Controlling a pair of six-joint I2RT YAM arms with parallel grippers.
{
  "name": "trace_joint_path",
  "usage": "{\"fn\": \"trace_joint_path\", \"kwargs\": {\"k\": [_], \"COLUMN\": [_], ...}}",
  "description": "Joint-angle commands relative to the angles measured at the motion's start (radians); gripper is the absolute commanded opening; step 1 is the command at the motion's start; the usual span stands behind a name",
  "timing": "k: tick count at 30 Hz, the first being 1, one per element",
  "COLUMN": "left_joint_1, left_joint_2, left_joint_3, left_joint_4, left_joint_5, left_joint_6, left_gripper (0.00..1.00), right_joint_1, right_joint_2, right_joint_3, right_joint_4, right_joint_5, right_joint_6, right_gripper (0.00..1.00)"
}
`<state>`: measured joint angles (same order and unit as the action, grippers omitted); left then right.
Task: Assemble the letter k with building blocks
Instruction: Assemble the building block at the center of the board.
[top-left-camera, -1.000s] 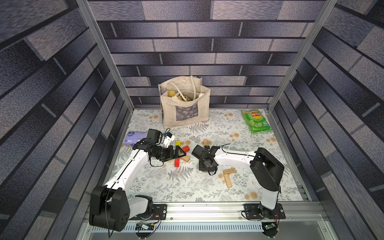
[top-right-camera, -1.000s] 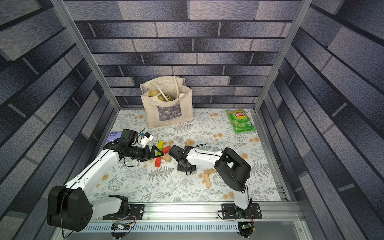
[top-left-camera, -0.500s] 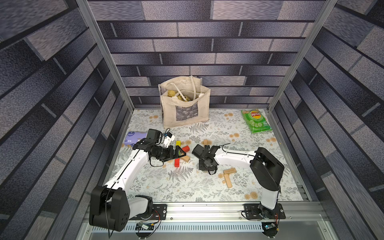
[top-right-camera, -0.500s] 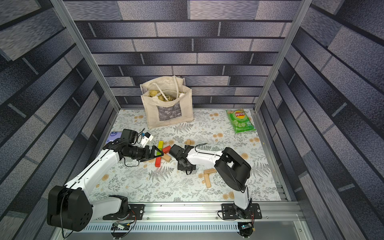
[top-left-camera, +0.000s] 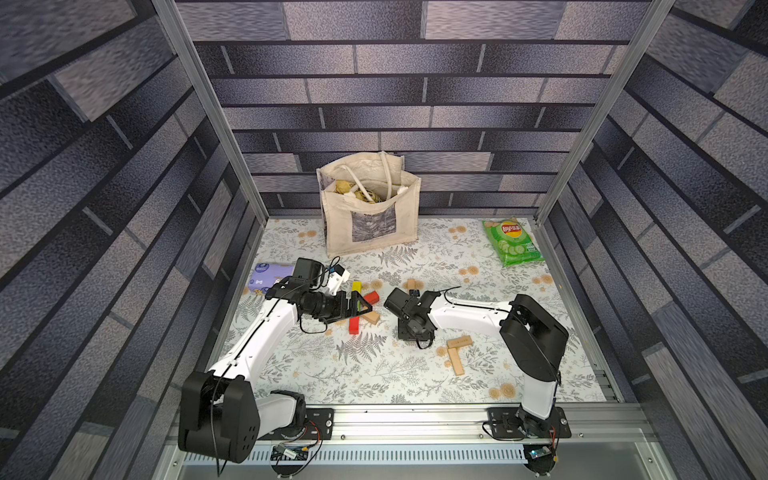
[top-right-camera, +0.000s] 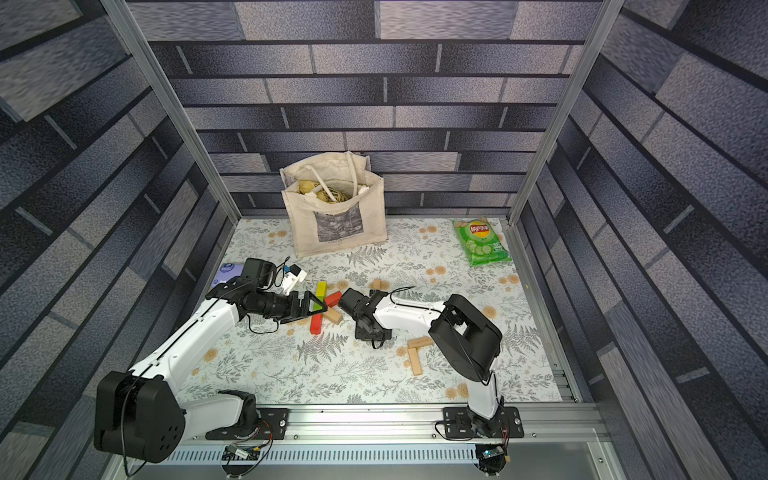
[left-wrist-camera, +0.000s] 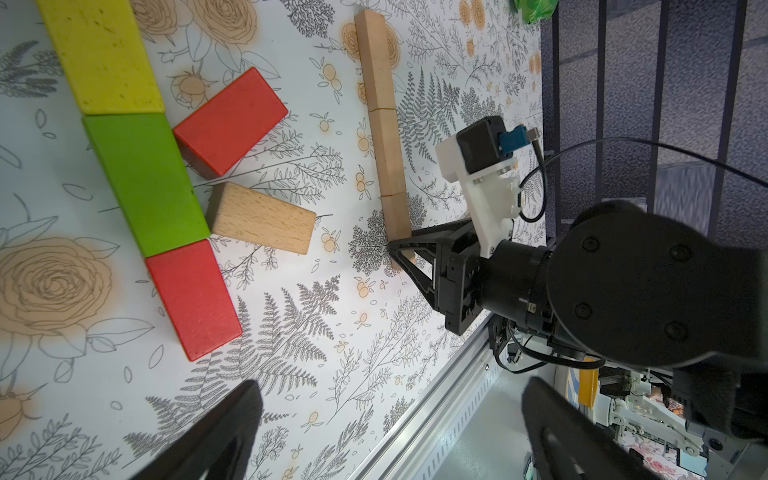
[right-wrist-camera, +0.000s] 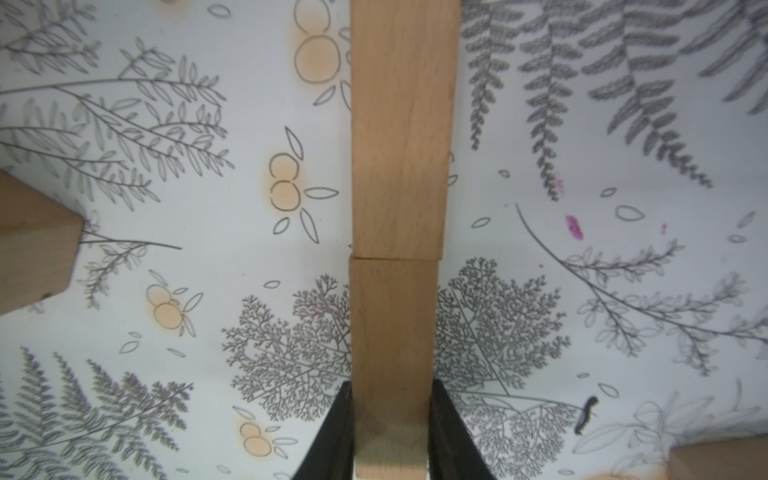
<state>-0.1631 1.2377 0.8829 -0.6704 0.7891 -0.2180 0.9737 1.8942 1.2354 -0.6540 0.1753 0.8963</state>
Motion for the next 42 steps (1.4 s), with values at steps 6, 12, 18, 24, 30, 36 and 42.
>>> {"fn": "trace_joint_path", "kwargs": {"k": [6, 12, 18, 24, 30, 36, 42], "left_joint_1": [0.0, -0.001, -0.001, -0.001, -0.001, -0.003, -0.002], "left_joint_2": [-0.002, -0.003, -0.002, -0.002, -0.002, -0.006, -0.003], "left_joint_3": [-0.004, -0.004, -0.005, -0.004, -0.005, -0.005, -0.002], "left_joint_4": [0.005, 0.005, 0.004, 0.005, 0.005, 0.005, 0.008], "left_joint_5": [0.022, 0.023, 0.026, 0.027, 0.029, 0.029, 0.036], "left_joint_6": [-0.002, -0.001, 0.0, 0.0, 0.0, 0.002, 0.002], "left_gripper": [1.0, 1.0, 1.0, 1.0, 1.0, 1.0, 1.0], "right_joint_1": [-0.018, -0.019, -0.018, -0.018, -0.021, -0.022, -0.022], "right_joint_2": [0.059, 0.059, 0.058, 0.059, 0.059, 0.059, 0.054], "right_joint_3": [-0.017, -0.018, -0.019, -0.02, -0.023, -0.024, -0.028], "right_joint_4": [0.001, -0.003, -0.002, -0.002, -0.001, -0.002, -0.001], "right_joint_5": [0.002, 0.006, 0.004, 0.007, 0.008, 0.009, 0.012], "right_joint_6": [-0.007, -0.004, -0.005, -0.003, -0.001, 0.0, 0.002], "right_gripper": [0.21, 0.3, 0.33, 0.35, 0.35, 0.36, 0.36]}}
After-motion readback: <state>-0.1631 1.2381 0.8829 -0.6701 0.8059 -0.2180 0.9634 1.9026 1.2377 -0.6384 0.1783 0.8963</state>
